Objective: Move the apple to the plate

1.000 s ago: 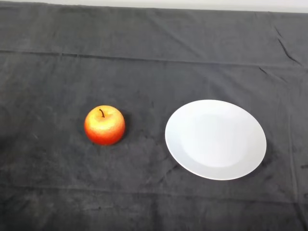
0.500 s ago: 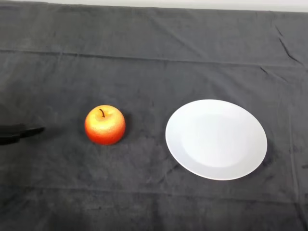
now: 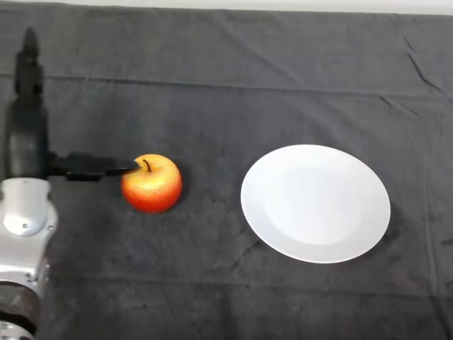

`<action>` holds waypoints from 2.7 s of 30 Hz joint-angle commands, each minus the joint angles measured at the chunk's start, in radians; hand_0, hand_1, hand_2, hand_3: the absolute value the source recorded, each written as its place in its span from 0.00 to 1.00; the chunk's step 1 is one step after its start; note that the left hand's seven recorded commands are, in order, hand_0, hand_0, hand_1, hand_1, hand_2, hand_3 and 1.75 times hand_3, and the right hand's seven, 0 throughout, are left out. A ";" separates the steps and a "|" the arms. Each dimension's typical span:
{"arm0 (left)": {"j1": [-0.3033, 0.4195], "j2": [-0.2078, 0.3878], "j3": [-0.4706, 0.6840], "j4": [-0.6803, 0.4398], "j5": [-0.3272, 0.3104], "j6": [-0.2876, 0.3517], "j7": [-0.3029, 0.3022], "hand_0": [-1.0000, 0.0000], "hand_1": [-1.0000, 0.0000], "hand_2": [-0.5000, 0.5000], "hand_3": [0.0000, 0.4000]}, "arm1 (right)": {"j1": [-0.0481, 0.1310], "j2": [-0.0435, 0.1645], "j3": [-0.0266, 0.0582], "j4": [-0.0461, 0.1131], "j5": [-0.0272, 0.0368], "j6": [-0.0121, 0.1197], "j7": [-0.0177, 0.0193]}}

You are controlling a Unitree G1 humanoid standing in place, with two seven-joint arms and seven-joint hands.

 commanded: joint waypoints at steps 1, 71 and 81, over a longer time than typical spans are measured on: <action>0.030 -0.012 -0.022 -0.023 0.023 0.004 -0.010 1.00 1.00 0.50 0.00 | 0.004 -0.005 -0.0035 -0.026 0.0115 -0.004 -0.0029; -0.288 -0.165 -0.253 0.416 0.036 0.023 0.043 0.00 0.00 0.50 1.00 | 0.002 -0.008 -0.0053 -0.020 0.0131 -0.006 -0.0003; -0.324 -0.239 -0.335 0.412 0.043 0.000 0.080 0.00 0.00 0.50 1.00 | 0.002 -0.009 -0.0058 -0.018 0.0135 -0.006 0.0009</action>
